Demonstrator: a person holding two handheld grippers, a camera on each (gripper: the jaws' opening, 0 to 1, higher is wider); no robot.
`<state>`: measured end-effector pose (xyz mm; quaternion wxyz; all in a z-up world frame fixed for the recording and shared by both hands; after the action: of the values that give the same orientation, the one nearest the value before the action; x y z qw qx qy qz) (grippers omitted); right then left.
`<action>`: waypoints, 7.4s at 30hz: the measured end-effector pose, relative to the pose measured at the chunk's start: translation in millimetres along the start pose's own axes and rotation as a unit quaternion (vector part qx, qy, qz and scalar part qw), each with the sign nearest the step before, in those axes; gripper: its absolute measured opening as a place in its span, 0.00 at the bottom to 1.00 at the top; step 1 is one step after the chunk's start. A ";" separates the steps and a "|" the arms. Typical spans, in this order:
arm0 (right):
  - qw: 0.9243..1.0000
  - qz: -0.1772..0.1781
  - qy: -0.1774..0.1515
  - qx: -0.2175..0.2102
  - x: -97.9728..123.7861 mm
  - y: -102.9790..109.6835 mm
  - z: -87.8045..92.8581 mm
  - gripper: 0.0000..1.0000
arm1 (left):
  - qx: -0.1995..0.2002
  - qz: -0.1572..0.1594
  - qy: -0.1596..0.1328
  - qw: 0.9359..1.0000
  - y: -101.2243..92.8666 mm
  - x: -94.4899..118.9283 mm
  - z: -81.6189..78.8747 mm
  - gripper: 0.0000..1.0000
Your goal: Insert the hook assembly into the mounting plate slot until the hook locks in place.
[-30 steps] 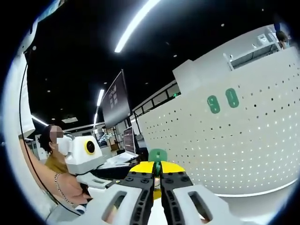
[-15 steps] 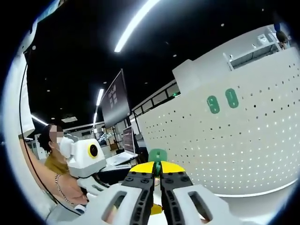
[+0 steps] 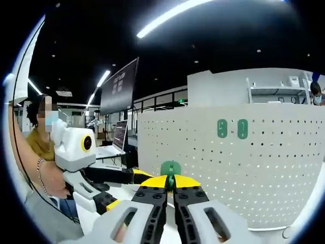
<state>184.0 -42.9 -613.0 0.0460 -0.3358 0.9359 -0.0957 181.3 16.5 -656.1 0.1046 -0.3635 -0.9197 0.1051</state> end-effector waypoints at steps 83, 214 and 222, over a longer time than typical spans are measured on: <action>0.984 0.179 -0.006 0.010 -37.1 -190.2 -18.6 0.00 | -0.034 0.013 0.158 0.987 25.0 51.9 84.9 0.72; 0.997 0.054 -0.011 0.052 8.4 -119.4 6.0 0.52 | -0.033 0.020 0.157 0.987 12.2 56.7 84.6 0.72; 0.998 0.047 -0.004 0.037 27.0 -109.5 18.1 0.56 | -0.031 0.022 0.157 0.987 11.4 55.9 84.9 0.72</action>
<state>233.8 -145.6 -608.3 0.0665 -0.2904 0.9461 -0.1269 125.9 53.3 -733.9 0.2339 -0.3989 -0.8864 0.0204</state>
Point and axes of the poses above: the point that each gripper's makers call its tool centre point, and the gripper's own axes: x roughly backward along the fingers, y roughly to its left, z roughly out of its underside, the point moved 2 cm from there along x, roughly backward along the fingers, and after that the axes turned 12 degrees about x, right-handed, at the moved point
